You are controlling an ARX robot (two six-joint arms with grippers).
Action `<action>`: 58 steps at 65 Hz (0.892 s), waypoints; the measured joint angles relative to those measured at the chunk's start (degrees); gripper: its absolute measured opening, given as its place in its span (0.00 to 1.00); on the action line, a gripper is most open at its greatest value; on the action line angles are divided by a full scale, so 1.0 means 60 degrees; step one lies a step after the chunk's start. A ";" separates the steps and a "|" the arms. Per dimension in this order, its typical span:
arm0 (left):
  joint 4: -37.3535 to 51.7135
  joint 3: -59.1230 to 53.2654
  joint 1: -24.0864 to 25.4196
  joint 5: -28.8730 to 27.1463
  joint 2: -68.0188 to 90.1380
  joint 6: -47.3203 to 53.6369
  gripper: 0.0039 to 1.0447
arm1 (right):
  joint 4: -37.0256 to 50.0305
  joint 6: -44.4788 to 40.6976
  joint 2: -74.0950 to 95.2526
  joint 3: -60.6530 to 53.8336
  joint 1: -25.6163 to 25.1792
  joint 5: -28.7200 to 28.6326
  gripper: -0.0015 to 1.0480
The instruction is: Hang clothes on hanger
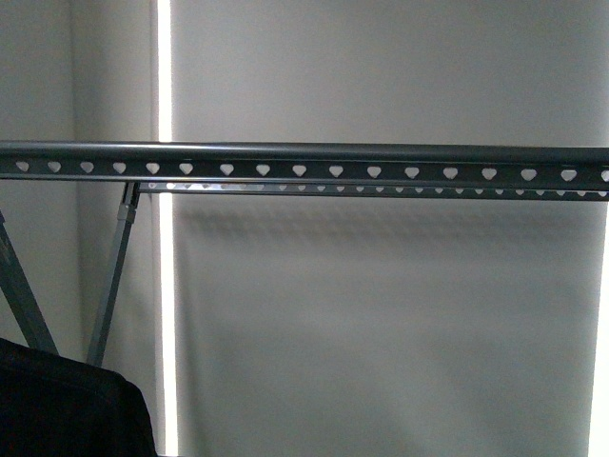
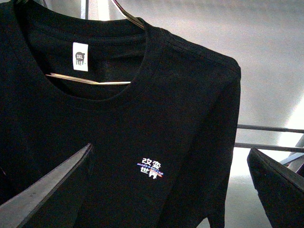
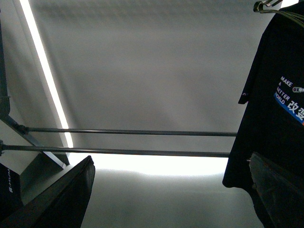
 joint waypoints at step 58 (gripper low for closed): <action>0.0849 0.4936 -0.3727 -0.6579 0.8211 -0.4758 0.94 | 0.0000 0.0000 0.0000 0.0000 0.0000 0.0000 0.93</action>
